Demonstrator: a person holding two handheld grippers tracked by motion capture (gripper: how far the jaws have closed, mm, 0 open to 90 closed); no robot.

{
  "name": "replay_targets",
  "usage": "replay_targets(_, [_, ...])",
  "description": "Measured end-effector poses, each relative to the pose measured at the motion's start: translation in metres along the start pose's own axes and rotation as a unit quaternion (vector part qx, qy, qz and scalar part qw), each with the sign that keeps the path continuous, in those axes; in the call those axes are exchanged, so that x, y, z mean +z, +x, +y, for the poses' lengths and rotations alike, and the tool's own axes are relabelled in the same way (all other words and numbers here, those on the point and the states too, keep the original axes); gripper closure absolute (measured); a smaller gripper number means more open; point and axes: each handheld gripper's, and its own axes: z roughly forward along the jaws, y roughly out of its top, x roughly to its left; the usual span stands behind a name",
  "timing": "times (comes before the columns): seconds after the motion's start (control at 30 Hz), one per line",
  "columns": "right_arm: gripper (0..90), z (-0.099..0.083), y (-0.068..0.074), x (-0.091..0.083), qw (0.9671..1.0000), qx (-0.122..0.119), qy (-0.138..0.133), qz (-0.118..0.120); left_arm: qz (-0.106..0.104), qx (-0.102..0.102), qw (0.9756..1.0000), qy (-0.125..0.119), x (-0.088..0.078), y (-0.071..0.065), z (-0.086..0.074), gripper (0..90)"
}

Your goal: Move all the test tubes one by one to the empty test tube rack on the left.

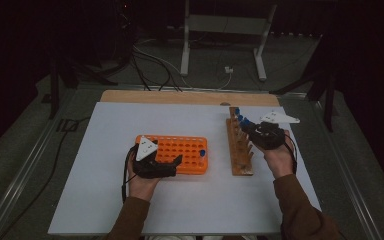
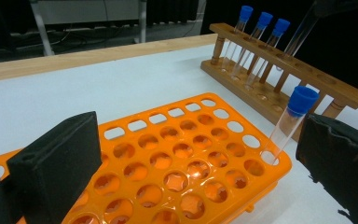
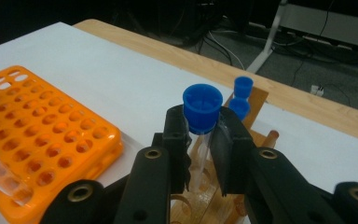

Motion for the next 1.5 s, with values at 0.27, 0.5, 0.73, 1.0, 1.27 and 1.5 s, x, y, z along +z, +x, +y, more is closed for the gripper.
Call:
replay_targets(0.27, [76.5,0.011,0.005,-0.008,0.9999,-0.008,-0.014,0.003,-0.005,0.004,1.0,-0.001,0.0,-0.004,0.003,1.2])
replay_targets(0.5, [76.5,0.02,0.016,-0.006,0.9994,-0.013,-0.014,0.029,-0.017,0.01,0.9997,-0.014,-0.001,-0.009,0.016,1.7])
replay_targets(0.73, [76.4,0.028,0.04,0.004,0.9978,-0.027,-0.007,0.06,-0.027,0.02,0.9993,-0.017,0.007,-0.014,0.026,5.9])
replay_targets(1.0, [76.3,0.034,0.064,0.015,0.9946,-0.036,0.001,0.097,-0.031,0.033,0.9988,-0.017,0.02,-0.02,0.034,15.0])
replay_targets(1.27, [76.3,0.042,0.083,0.021,0.991,-0.041,0.002,0.127,-0.039,0.049,0.998,-0.015,0.032,-0.029,0.039,27.5])
replay_targets(1.5, [76.3,0.044,0.096,0.027,0.9882,-0.042,0.006,0.148,-0.048,0.068,0.9963,-0.02,0.037,-0.037,0.043,49.7])
